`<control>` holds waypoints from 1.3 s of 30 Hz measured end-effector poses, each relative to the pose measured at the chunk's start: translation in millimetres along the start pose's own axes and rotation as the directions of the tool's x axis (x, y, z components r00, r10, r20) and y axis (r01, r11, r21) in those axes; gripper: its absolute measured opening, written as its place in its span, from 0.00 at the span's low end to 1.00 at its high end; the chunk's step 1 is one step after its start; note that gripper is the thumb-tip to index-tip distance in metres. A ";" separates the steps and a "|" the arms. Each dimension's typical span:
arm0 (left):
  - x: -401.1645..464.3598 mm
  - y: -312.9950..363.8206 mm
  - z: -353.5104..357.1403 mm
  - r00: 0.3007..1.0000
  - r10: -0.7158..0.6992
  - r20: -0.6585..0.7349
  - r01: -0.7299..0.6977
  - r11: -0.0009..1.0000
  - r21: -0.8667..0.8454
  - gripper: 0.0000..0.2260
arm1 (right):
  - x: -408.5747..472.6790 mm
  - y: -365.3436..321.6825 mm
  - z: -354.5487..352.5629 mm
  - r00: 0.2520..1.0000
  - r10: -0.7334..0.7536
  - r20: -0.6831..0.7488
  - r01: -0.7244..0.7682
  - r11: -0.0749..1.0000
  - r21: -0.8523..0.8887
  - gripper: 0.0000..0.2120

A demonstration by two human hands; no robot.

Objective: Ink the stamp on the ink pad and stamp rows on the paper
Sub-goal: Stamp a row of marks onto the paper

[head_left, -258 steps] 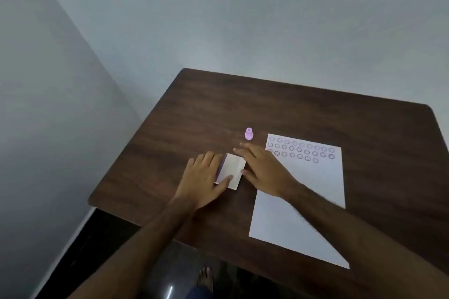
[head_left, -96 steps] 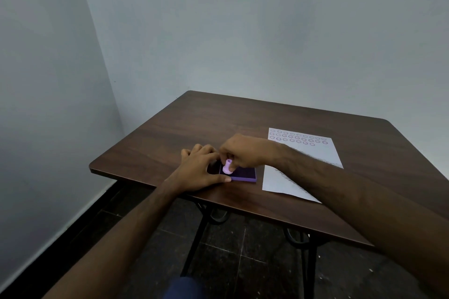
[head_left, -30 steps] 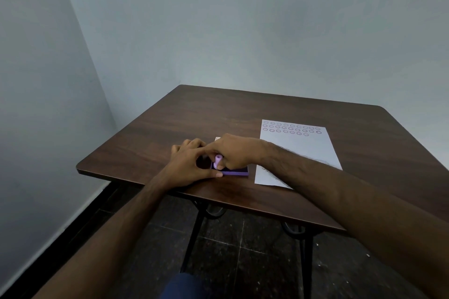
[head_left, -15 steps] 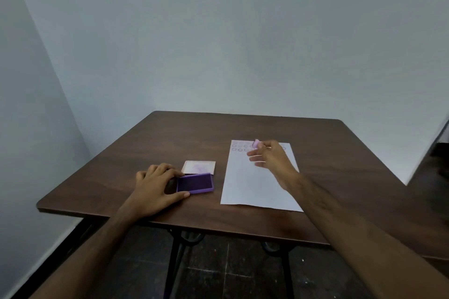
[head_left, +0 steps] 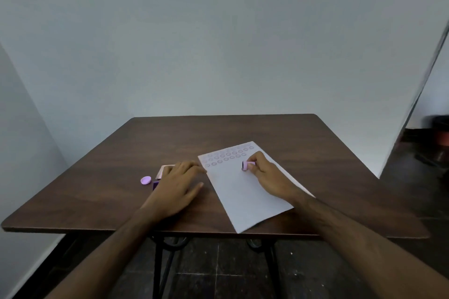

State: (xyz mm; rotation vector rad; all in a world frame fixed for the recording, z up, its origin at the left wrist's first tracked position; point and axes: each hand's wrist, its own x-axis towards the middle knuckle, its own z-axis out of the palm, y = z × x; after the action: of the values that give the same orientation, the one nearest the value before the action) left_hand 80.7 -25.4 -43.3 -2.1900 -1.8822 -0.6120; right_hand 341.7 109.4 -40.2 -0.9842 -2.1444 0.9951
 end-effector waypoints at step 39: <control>49.3 47.3 48.0 0.959 0.188 0.214 -0.119 0.948 -0.297 0.17 | -1.2 6.5 -49.7 0.956 0.011 0.293 -0.179 0.814 0.552 0.10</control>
State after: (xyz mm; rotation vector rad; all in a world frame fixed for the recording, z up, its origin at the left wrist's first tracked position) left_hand 141.1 29.9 -59.6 -2.6738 -1.7987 -0.6445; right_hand 381.3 130.5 -18.0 -0.6789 -1.8118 1.7912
